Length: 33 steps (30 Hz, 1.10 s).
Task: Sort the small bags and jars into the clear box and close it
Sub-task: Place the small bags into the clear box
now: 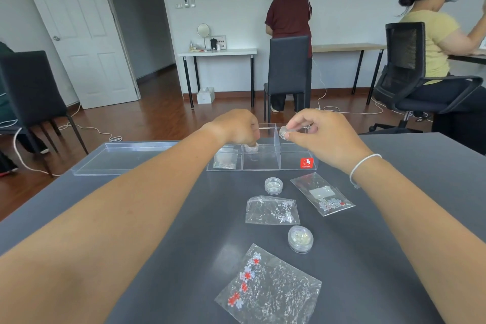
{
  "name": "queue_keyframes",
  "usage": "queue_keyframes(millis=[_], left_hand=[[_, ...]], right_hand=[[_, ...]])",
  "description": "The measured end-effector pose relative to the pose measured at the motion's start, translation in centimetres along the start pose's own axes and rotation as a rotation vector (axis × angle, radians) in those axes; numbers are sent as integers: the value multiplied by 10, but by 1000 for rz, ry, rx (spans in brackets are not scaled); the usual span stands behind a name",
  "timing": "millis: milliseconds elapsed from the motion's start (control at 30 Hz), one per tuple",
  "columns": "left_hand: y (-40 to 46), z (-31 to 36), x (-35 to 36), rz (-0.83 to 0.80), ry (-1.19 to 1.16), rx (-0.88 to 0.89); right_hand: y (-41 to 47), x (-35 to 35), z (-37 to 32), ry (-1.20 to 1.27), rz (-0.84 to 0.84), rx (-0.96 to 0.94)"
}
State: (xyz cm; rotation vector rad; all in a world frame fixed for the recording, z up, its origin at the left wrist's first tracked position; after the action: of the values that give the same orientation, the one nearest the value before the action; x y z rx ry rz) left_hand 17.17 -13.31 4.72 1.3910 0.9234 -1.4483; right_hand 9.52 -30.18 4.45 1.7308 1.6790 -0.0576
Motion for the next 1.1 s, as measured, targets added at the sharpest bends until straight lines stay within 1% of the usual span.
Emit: queue_keyframes(millis=[167, 267, 333, 400, 533, 667, 833, 933, 1100], left_hand=[[-28, -6, -13, 188, -151, 10], [-59, -5, -15, 285, -356, 60], [-80, -2, -12, 304, -465, 90], [-99, 2, -7, 265, -516, 124], [-114, 13, 8, 146, -514, 170], [-112, 17, 21, 103, -507, 140], [-113, 20, 33, 59, -525, 173], [-113, 22, 38, 82, -489, 204], [-107, 21, 43, 153, -380, 265]], right_hand=[[-1, 2, -2, 8, -1, -5], [0, 4, -2, 15, 1, -9], [3, 6, -1, 19, 0, -7], [9, 8, -1, 20, 5, 0], [24, 11, -3, 9, 6, 10], [37, 18, -5, -4, -58, 50], [46, 28, -8, -128, -162, 98], [47, 36, -9, -268, -229, 96], [51, 47, -8, -443, -277, 90]])
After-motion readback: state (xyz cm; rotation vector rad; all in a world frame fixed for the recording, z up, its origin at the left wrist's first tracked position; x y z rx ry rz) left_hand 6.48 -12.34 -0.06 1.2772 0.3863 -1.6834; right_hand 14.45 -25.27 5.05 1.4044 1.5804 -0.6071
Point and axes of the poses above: each hand's wrist, its own y-axis towards the middle knuckle, its own x-axis out of the palm, z = x × y, the point moved 2 cm from there along y, towards the middle knuckle, and after that the axes turned 12 degrees about y, right-handed, at the moved point
